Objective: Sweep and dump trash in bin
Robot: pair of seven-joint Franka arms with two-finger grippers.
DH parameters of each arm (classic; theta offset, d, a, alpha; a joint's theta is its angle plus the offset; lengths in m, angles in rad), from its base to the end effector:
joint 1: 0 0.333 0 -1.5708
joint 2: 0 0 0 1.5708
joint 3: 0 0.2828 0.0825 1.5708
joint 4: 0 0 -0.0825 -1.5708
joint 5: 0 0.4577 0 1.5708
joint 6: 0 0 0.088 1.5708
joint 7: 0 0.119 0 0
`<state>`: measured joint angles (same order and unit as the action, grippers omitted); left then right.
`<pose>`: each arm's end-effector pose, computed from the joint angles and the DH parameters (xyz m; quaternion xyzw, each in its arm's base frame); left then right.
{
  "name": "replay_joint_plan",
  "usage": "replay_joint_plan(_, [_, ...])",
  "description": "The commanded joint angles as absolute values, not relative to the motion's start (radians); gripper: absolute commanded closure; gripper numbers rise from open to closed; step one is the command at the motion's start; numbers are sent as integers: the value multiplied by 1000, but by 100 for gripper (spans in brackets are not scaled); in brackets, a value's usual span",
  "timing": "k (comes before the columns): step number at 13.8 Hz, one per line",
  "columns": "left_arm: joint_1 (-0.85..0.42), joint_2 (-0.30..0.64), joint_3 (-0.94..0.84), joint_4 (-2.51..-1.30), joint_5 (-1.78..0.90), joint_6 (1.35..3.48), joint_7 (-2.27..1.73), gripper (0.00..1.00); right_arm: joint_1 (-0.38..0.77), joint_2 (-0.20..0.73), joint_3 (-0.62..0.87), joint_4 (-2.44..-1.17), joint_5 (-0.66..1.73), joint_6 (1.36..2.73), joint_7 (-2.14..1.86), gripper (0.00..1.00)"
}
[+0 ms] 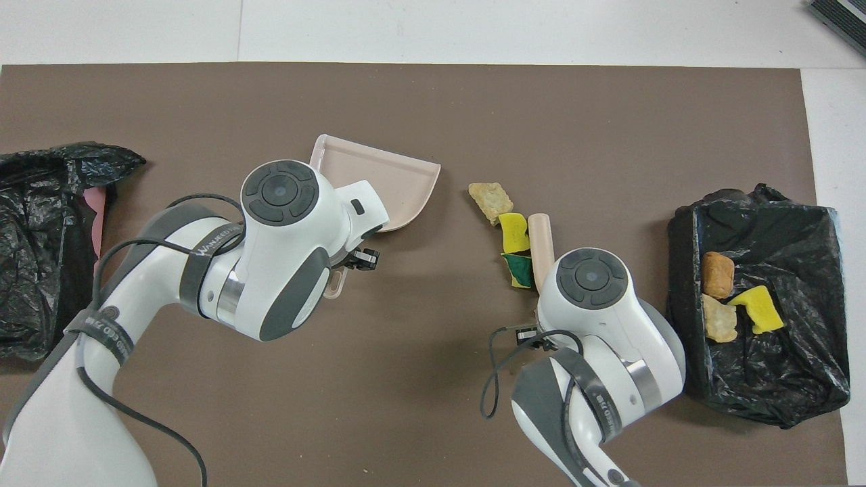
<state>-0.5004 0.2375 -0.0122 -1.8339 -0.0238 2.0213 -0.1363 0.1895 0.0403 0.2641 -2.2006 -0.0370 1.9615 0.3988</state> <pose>0.5830 -0.3298 0.3179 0.9830 -0.1815 -0.0276 0.0034 0.5004 0.2416 0.2548 0.9896 0.0371 -0.1217 0.0670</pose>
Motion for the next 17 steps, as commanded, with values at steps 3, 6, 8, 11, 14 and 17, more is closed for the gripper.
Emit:
replay_joint_plan(3, [-414, 144, -5, -1818, -17, 1884, 142, 100, 207, 106, 264, -2088, -9, 1904, 327, 100])
replay_joint_plan(6, [-362, 115, -5, -1818, 15, 1807, 389, 100, 198, 106, 261, -2089, -17, 1893, 258, 100])
replay_joint_plan(8, [-361, 104, -5, -1831, 60, 1807, 542, 100, 198, 106, 261, -2089, -29, 1888, 238, 100])
replay_joint_plan(11, [-336, 103, -5, -1856, 60, 1828, 728, 100, 192, 115, 259, -2057, -122, 1869, 236, 100])
replay_joint_plan(14, [-350, 104, -6, -1917, 61, 1902, 834, 100, 184, 158, 258, -1991, -199, 1854, 235, 100])
replay_joint_plan(17, [-397, 123, -6, -1962, 81, 1995, 833, 100, 126, 234, 259, -1956, -196, 1928, 190, 100])
